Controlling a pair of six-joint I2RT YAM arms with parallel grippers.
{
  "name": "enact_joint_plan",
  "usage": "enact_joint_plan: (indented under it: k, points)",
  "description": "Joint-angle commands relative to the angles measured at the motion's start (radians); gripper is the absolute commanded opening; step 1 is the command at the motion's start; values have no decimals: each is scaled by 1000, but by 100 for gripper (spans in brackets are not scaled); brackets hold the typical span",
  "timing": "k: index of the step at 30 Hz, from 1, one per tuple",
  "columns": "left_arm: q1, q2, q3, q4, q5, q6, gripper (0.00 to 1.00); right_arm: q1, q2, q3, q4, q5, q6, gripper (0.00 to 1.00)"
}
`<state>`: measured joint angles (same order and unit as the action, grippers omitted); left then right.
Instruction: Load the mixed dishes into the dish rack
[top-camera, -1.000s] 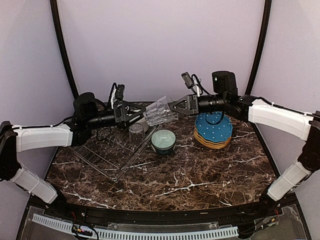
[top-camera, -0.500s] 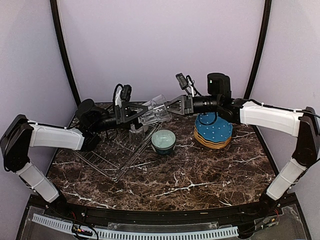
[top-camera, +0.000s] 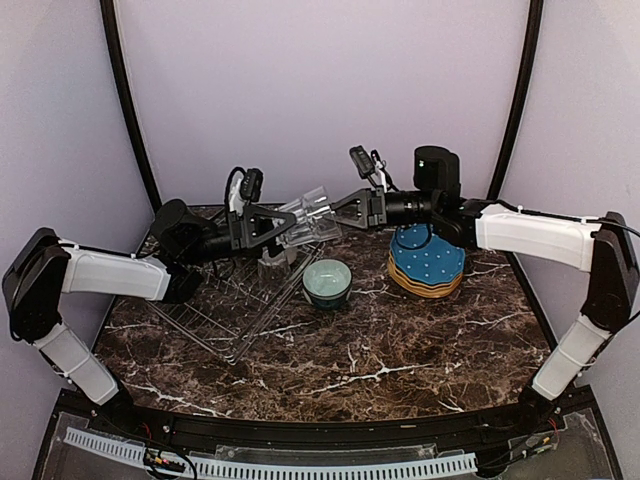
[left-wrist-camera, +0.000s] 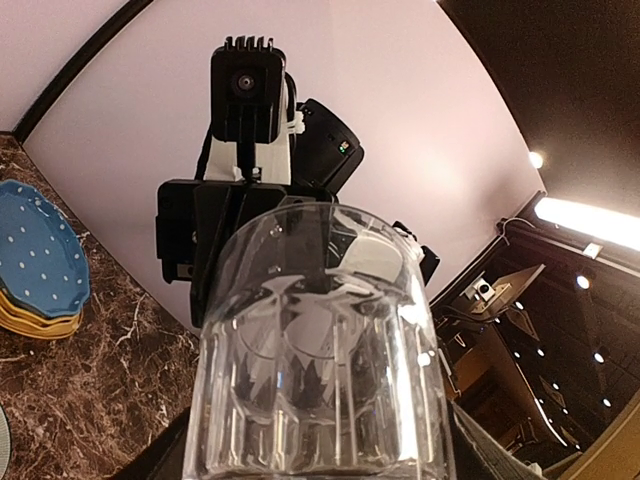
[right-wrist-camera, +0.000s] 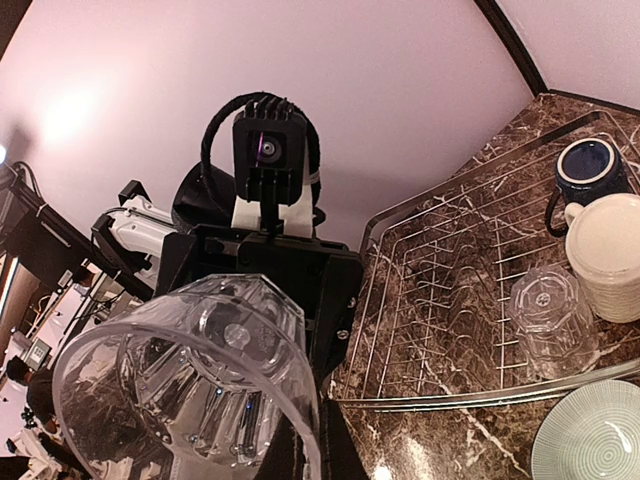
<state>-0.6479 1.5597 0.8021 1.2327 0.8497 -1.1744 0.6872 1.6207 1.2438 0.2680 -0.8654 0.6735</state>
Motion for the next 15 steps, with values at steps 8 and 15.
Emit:
enact_joint_plan:
  k: [8,15]
  points:
    - [33,-57,-3,-7,28,38,6,1,26,-6,-23,3,-31,40]
    - [133,-243,46,-557,-12,355,1,-27,-36,-12,-158,88,-122,74]
